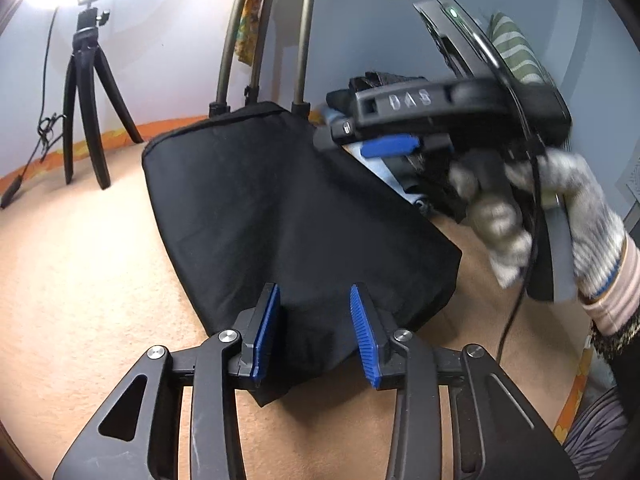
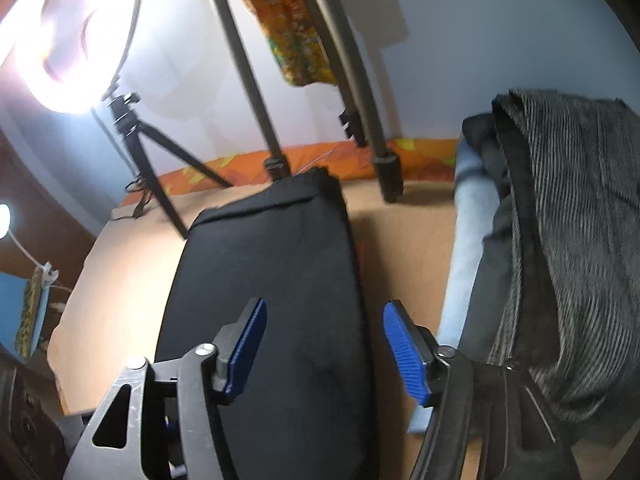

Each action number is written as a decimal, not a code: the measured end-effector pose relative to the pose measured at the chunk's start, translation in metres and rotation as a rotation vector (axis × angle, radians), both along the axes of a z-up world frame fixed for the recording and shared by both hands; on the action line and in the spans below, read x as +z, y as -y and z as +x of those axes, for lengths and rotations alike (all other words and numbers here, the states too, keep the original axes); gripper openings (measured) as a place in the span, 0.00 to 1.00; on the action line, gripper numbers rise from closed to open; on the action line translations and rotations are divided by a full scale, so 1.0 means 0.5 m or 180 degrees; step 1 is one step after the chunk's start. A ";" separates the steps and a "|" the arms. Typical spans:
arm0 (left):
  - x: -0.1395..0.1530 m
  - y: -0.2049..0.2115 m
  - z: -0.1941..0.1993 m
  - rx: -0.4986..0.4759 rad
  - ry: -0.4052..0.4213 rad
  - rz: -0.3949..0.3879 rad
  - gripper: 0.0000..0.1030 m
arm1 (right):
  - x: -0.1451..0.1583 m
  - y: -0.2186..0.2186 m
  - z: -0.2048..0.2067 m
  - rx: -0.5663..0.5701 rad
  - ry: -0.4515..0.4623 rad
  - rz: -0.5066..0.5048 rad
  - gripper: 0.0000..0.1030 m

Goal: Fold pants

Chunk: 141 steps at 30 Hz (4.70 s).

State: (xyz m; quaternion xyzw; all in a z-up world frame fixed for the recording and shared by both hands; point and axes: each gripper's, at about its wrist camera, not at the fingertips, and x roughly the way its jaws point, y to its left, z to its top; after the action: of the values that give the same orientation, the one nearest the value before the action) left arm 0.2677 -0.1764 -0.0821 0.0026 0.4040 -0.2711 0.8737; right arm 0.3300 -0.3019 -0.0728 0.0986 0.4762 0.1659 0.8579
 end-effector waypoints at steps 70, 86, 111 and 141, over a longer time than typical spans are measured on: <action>-0.059 -0.143 0.142 0.0872 -0.0456 -0.0961 0.12 | -0.075 0.014 -0.022 0.0046 -0.0188 0.0874 0.11; 0.078 -0.096 0.043 0.0485 0.0083 -0.0962 0.10 | 0.088 0.055 -0.149 0.0020 0.0207 0.0765 0.09; 0.215 0.216 0.092 -0.0129 0.0512 -0.0856 0.10 | 0.224 0.386 -0.192 -0.0737 0.0911 0.0810 0.09; 0.132 0.344 0.220 -0.0023 0.0422 -0.0352 0.41 | 0.142 0.487 -0.070 -0.1271 0.1146 -0.0231 0.69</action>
State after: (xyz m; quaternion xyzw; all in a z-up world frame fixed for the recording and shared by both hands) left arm 0.3778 -0.3485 -0.0161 -0.0263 0.3297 -0.2954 0.8963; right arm 0.2949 -0.5453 -0.0017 0.1288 0.2928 -0.0089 0.9474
